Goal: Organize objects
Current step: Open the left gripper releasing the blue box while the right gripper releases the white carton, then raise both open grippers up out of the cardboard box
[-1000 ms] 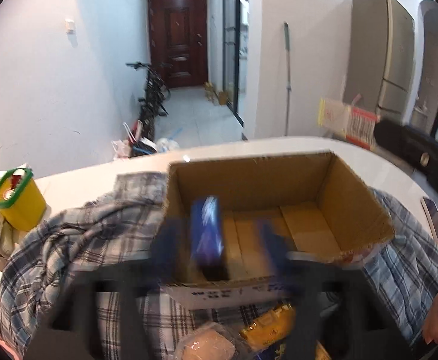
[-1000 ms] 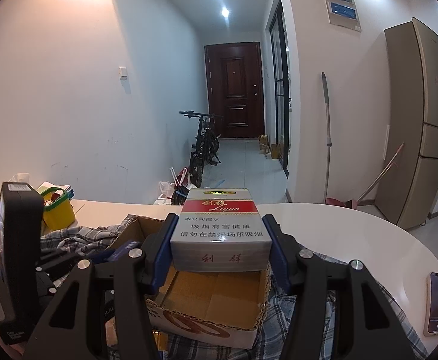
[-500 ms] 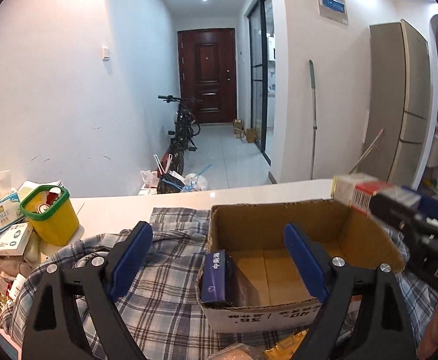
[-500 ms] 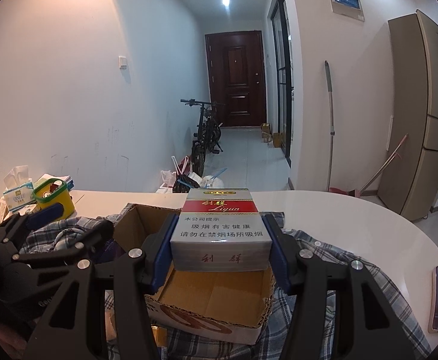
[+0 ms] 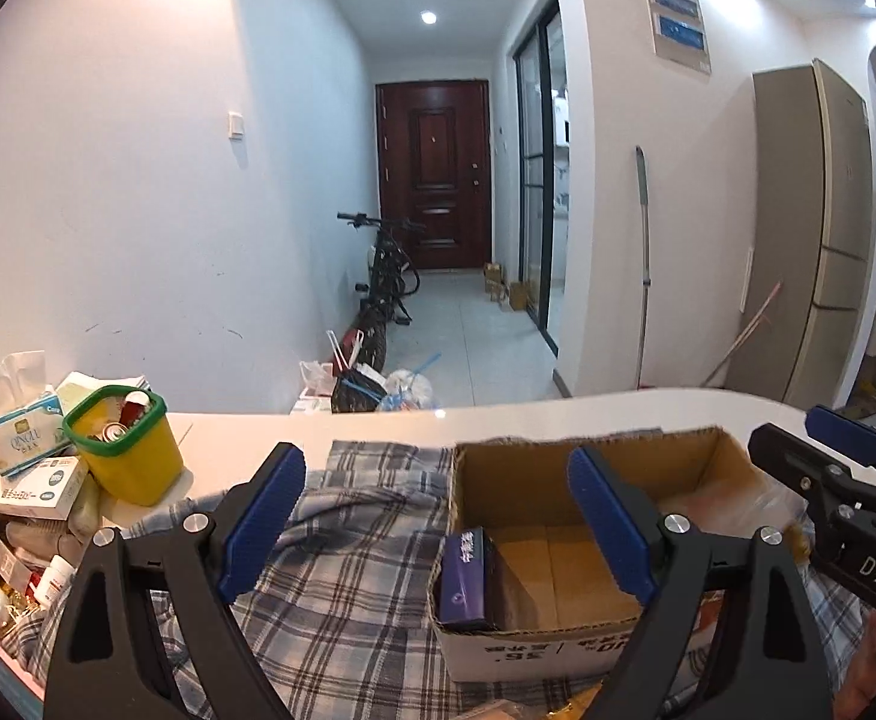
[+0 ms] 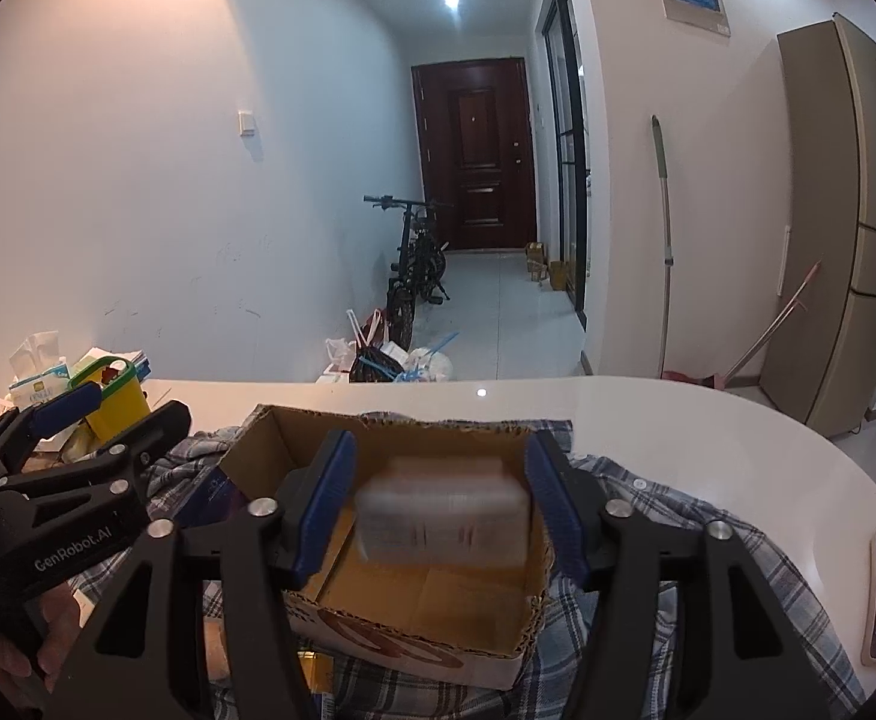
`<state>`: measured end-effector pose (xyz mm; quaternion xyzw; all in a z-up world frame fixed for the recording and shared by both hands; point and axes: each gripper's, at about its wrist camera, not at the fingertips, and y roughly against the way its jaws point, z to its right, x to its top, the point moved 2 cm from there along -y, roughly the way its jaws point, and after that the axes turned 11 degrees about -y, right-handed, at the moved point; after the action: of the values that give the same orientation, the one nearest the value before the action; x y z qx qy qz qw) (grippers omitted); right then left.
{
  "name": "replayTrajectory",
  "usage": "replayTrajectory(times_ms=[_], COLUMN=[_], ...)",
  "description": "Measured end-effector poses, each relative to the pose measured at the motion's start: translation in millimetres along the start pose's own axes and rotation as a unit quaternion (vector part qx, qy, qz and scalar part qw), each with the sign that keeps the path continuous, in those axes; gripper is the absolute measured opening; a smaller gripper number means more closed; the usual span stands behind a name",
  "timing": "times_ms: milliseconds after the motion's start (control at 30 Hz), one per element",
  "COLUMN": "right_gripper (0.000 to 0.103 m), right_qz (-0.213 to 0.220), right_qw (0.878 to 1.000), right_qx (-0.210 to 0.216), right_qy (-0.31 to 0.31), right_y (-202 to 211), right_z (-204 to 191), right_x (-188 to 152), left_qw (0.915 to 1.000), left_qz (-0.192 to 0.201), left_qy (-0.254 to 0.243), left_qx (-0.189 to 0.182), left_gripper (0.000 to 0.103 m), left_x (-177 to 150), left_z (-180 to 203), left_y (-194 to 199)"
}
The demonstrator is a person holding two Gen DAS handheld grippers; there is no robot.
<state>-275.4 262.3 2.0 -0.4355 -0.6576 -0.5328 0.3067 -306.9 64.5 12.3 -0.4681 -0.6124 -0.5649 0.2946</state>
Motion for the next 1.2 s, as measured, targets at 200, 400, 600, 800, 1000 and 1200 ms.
replayTrajectory(times_ms=[200, 400, 600, 800, 1000, 1200], right_gripper=[0.066, 0.068, 0.077, 0.087, 0.087, 0.101], right_qz=[0.011, 0.023, 0.037, 0.035, 0.065, 0.133], right_qw=[1.0, 1.0, 0.999, 0.999, 0.997, 0.988], right_qx=[0.002, -0.003, -0.003, 0.003, 0.005, 0.059], right_qy=[-0.019, -0.011, -0.007, -0.026, -0.032, -0.043], right_y=[2.1, 3.6, 7.0, 6.2, 17.6, 52.0], right_z=[6.6, 4.0, 3.5, 9.2, 13.2, 7.9], right_x=[4.9, 4.6, 5.8, 10.1, 16.3, 24.8], left_qw=[0.9998, 0.9989, 0.9972, 0.994, 0.9853, 0.9703], left_qz=[0.021, 0.041, 0.063, 0.09, 0.154, 0.217], left_qy=[0.007, -0.016, -0.033, -0.024, -0.019, -0.054], left_qx=[-0.002, 0.012, 0.024, 0.057, 0.071, 0.092], left_gripper=[0.091, 0.091, 0.091, 0.091, 0.092, 0.103], left_x=[6.8, 10.2, 12.1, 18.9, 33.0, 40.1], left_z=[-5.2, 2.4, 8.2, 2.8, -1.2, 11.7], left_y=[11.1, 21.2, 30.8, 48.4, 91.0, 134.1])
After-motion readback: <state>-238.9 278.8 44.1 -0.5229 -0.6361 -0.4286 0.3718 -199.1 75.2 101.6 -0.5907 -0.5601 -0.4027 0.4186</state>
